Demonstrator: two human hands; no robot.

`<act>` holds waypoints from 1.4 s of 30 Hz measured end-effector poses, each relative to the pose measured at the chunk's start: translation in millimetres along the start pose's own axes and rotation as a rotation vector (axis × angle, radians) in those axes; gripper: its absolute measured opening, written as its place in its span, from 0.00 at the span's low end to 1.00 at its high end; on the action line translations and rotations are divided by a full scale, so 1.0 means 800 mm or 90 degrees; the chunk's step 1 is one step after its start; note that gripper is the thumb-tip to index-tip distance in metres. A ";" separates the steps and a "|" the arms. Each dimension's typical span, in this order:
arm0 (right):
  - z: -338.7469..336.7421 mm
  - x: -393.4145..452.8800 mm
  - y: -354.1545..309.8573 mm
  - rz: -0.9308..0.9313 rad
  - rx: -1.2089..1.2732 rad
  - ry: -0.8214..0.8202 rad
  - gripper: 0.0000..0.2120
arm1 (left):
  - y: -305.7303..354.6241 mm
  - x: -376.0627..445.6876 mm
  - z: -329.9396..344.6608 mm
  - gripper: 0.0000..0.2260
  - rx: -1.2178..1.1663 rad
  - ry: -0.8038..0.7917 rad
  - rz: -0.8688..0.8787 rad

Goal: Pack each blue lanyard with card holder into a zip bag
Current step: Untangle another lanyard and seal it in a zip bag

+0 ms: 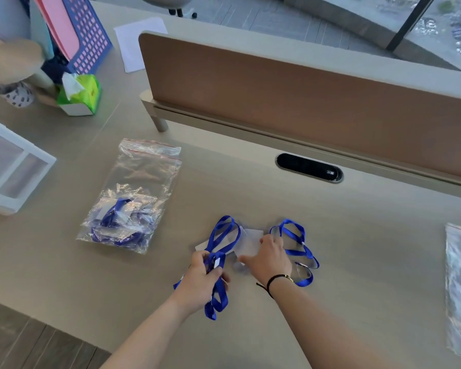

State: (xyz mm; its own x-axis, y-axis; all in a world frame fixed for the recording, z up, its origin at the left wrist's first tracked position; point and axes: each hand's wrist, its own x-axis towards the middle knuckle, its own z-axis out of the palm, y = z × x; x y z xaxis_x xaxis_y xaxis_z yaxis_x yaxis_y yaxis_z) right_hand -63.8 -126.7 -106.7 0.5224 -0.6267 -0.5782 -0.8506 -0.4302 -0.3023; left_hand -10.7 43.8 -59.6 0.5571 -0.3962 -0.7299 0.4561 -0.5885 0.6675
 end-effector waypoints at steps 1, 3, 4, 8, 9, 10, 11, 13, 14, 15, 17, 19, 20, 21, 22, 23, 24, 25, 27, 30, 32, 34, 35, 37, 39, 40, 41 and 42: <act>0.006 0.003 -0.003 -0.002 -0.032 0.015 0.28 | 0.002 0.003 0.000 0.07 -0.051 0.002 -0.012; 0.014 0.007 -0.008 0.005 -0.064 0.031 0.24 | 0.006 0.009 0.001 0.07 -0.135 0.015 -0.037; 0.017 0.009 -0.009 0.019 -0.061 0.027 0.24 | 0.009 0.012 0.001 0.07 -0.173 0.020 -0.049; 0.016 0.012 -0.014 0.066 -0.021 -0.003 0.29 | 0.016 0.020 -0.003 0.08 -0.218 0.046 -0.101; 0.014 0.011 -0.013 0.067 -0.007 -0.006 0.28 | 0.015 0.022 -0.004 0.07 -0.210 0.056 -0.111; 0.011 0.010 -0.011 0.067 0.019 -0.011 0.26 | 0.015 0.024 -0.005 0.07 -0.200 0.065 -0.121; 0.008 0.008 -0.007 0.064 0.053 -0.018 0.22 | 0.012 0.026 -0.007 0.07 -0.196 0.069 -0.130; -0.001 0.001 0.004 0.048 0.137 -0.031 0.15 | 0.009 0.030 -0.009 0.08 -0.204 0.074 -0.149; -0.007 -0.003 0.010 0.040 0.184 -0.035 0.12 | 0.009 0.031 -0.010 0.08 -0.207 0.072 -0.157; -0.013 -0.009 0.018 0.036 0.235 -0.033 0.10 | 0.008 0.032 -0.010 0.09 -0.207 0.068 -0.162; -0.031 -0.022 0.034 0.053 0.338 -0.015 0.08 | 0.013 0.031 -0.008 0.09 -0.209 0.052 -0.164; -0.051 -0.039 0.048 0.079 0.450 0.007 0.07 | 0.018 0.029 -0.002 0.10 -0.216 0.022 -0.157; -0.060 -0.049 0.053 0.085 0.523 0.008 0.07 | 0.022 0.026 0.002 0.10 -0.223 0.003 -0.151; -0.068 -0.059 0.056 0.085 0.599 -0.005 0.07 | 0.025 0.024 0.006 0.11 -0.236 -0.018 -0.147; -0.076 -0.071 0.057 0.077 0.662 -0.033 0.06 | 0.029 0.021 0.011 0.12 -0.254 -0.040 -0.144; -0.082 -0.083 0.055 0.063 0.705 -0.074 0.06 | 0.034 0.017 0.017 0.12 -0.272 -0.063 -0.141; -0.086 -0.096 0.052 0.044 0.729 -0.120 0.05 | 0.039 0.012 0.022 0.13 -0.285 -0.091 -0.134; -0.089 -0.108 0.048 0.024 0.739 -0.160 0.04 | 0.044 0.007 0.028 0.13 -0.292 -0.124 -0.121; -0.091 -0.127 0.042 -0.002 0.726 -0.181 0.04 | 0.056 -0.007 0.038 0.14 -0.304 -0.201 -0.088; -0.092 -0.141 0.044 0.004 0.701 -0.124 0.04 | 0.071 -0.027 0.044 0.14 -0.361 -0.284 -0.064; -0.094 -0.151 0.048 0.012 0.702 -0.090 0.04 | 0.077 -0.037 0.044 0.16 -0.430 -0.327 -0.075; -0.097 -0.160 0.052 0.015 0.699 -0.056 0.05 | 0.079 -0.044 0.046 0.19 -0.493 -0.359 -0.087; -0.100 -0.164 0.053 0.019 0.696 -0.038 0.06 | 0.079 -0.046 0.047 0.21 -0.515 -0.361 -0.085; -0.104 -0.171 0.055 0.027 0.688 -0.003 0.06 | 0.084 -0.052 0.052 0.24 -0.540 -0.353 -0.080; -0.108 -0.178 0.057 0.034 0.683 0.027 0.06 | 0.091 -0.058 0.061 0.25 -0.524 -0.365 -0.061; -0.110 -0.181 0.059 0.037 0.682 0.040 0.05 | 0.095 -0.062 0.066 0.24 -0.495 -0.369 -0.048; -0.111 -0.185 0.061 0.038 0.680 0.052 0.05 | 0.096 -0.064 0.071 0.21 -0.459 -0.361 -0.035; -0.113 -0.188 0.063 0.038 0.677 0.063 0.05 | 0.097 -0.066 0.076 0.18 -0.431 -0.353 -0.022</act>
State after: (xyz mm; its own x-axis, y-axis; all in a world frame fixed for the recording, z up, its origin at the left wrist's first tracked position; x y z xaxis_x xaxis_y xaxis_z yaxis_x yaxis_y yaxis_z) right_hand -179.5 -112.6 33.4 0.4407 -0.6983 -0.5641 -0.4653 0.3597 -0.8088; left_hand -46.8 -23.7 22.0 0.1982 -0.7747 -0.6004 0.8784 -0.1315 0.4596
